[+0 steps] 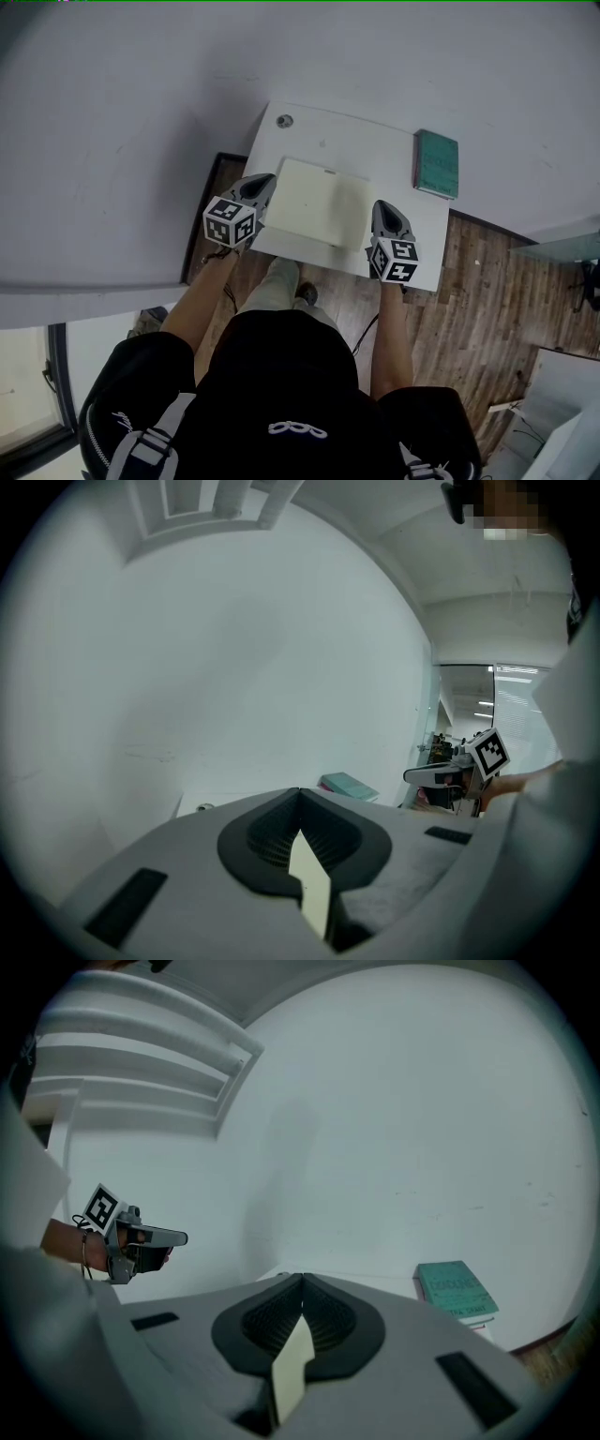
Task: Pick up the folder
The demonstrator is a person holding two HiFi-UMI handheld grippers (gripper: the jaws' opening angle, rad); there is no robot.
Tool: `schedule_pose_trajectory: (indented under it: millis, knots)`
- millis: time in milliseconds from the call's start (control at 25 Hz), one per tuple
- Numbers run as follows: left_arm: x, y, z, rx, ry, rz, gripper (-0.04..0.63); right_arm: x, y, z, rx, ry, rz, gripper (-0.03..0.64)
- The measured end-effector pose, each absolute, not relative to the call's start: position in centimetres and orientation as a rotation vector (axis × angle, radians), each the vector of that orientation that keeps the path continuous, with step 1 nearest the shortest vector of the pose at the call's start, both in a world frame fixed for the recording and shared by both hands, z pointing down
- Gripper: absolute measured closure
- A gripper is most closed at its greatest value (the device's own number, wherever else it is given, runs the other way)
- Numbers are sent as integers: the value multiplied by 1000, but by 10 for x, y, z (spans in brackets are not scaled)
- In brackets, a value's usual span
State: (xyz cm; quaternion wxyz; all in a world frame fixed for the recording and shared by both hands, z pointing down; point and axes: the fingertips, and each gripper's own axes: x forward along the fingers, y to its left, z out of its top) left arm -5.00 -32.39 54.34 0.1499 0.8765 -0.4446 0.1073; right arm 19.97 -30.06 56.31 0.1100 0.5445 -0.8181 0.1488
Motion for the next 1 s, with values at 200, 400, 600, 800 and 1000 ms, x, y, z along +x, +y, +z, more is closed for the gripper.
schedule_pose_trajectory:
  millis: [200, 400, 600, 800, 1000]
  knots:
    - [-58, -328, 560, 2488, -1286, 312, 574, 201, -303, 577, 1595, -2374, 452, 594]
    - [-60, -334, 579, 2461, -1252, 328, 574, 205, -309, 592, 1592, -2334, 470, 592]
    - [-59, -342, 598, 2425, -1193, 346, 572, 204, -313, 609, 1589, -2301, 498, 591]
    - [-49, -351, 615, 2411, -1118, 361, 423, 202, -317, 629, 1559, -2282, 585, 398]
    - [-48, -361, 638, 2385, -1061, 410, 366, 203, -321, 650, 1544, -2247, 641, 376]
